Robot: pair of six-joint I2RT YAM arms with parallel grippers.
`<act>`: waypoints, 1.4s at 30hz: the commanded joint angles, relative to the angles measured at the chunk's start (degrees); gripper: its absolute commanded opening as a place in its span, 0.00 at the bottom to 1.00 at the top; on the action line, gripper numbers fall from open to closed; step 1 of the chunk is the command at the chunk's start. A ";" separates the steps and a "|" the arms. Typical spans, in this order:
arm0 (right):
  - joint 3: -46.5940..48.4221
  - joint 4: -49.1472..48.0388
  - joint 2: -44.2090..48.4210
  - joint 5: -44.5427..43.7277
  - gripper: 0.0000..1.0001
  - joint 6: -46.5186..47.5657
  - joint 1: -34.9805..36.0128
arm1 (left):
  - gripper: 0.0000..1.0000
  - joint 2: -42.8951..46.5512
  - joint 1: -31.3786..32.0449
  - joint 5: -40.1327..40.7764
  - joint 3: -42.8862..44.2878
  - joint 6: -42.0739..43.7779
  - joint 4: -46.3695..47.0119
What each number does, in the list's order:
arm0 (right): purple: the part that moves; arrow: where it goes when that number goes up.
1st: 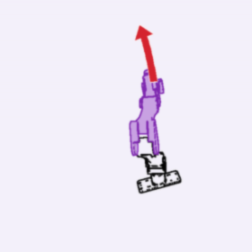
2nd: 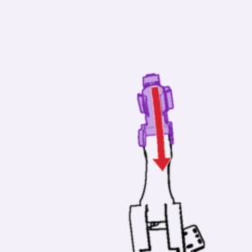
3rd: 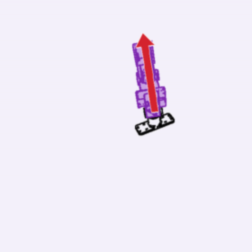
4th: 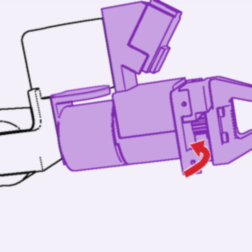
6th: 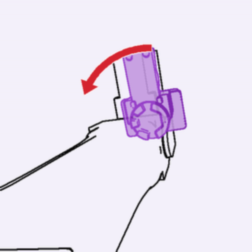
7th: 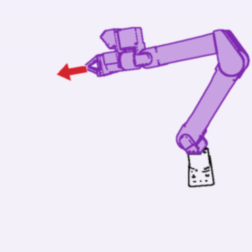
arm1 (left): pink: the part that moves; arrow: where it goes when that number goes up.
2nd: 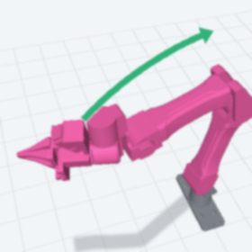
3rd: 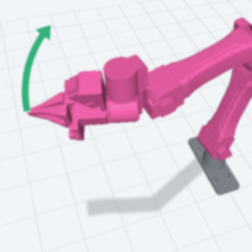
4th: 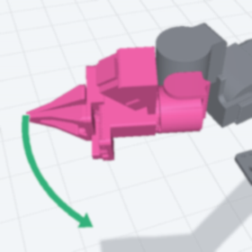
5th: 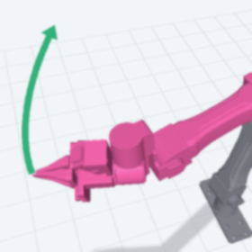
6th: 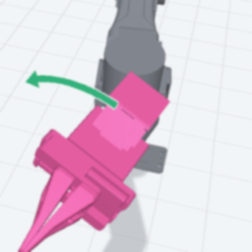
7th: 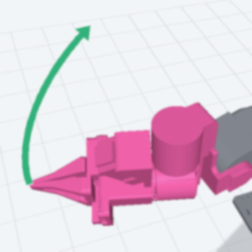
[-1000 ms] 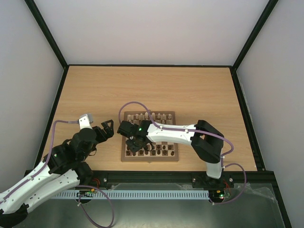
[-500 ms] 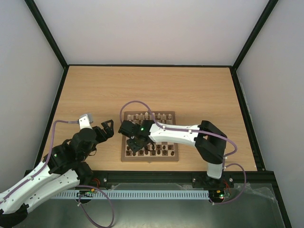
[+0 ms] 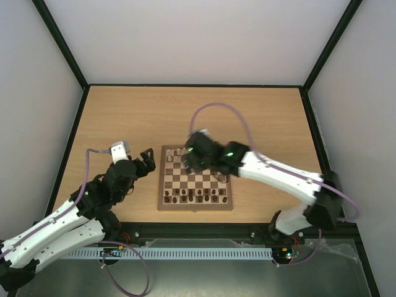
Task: Set up the chess pieces on the board
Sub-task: Reset both arms
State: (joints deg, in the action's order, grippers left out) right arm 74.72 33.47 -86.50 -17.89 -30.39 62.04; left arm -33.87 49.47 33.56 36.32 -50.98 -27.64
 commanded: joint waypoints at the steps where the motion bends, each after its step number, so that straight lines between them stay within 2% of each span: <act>1: -5.92 -4.00 13.43 -9.39 0.98 1.63 -9.33 | 1.00 -0.19 -0.25 8.48 -1.10 3.28 8.03; 4: -10.67 -10.10 19.82 -16.35 0.99 3.87 -14.37 | 1.00 -0.63 -0.31 11.88 -2.63 6.56 14.44; 7: -16.85 -18.38 24.39 -22.81 0.99 7.13 -18.50 | 0.99 -3.31 -1.66 20.29 -3.32 4.01 13.45; 10: -23.60 -26.28 27.52 -20.10 0.99 7.67 -26.32 | 0.99 -3.83 -5.14 22.50 -4.71 5.85 15.85; 12: -28.38 -31.50 29.28 -16.19 0.99 6.87 -31.84 | 1.00 -3.12 -7.88 20.93 -6.41 10.54 20.18; 15: -34.97 -37.30 30.92 -16.80 0.98 6.19 -38.32 | 0.99 -3.01 -12.02 20.28 -9.91 16.59 27.76; 20: -45.01 -47.74 31.96 -19.85 0.98 6.32 -45.12 | 0.99 -8.77 -24.75 12.31 -14.99 18.54 38.53; 24: -52.32 -55.48 32.89 -21.00 0.98 7.18 -49.81 | 1.00 -14.36 -27.75 13.66 -18.60 23.77 48.02; 28: -55.85 -63.98 29.00 -21.86 0.99 7.22 -52.27 | 0.99 -20.43 -30.16 15.28 -20.32 27.75 56.10; 30: -56.75 -68.54 24.90 -22.42 0.99 7.91 -52.46 | 0.99 -23.92 -31.49 15.19 -18.17 28.11 55.26; 36: -60.15 -85.65 12.86 -20.91 0.99 12.65 -52.73 | 1.00 -30.96 -34.93 12.36 -16.57 35.03 63.27; 38: -59.43 -88.72 9.66 -19.84 0.99 12.91 -53.21 | 0.99 -34.12 -36.99 7.54 -19.56 38.11 73.18; 40: -57.29 -88.16 7.21 -16.97 0.99 14.85 -53.74 | 1.00 -39.17 -39.92 3.70 -21.26 37.12 78.47; 42: -56.35 -89.66 5.35 -15.78 0.99 16.74 -54.30 | 1.00 -42.65 -40.98 1.48 -18.36 37.52 76.38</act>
State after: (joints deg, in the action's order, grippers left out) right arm 15.79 -46.98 -78.41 -35.55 -17.54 8.75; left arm -70.57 11.07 41.47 17.26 -16.12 40.12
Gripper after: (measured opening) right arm 0.986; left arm 0.995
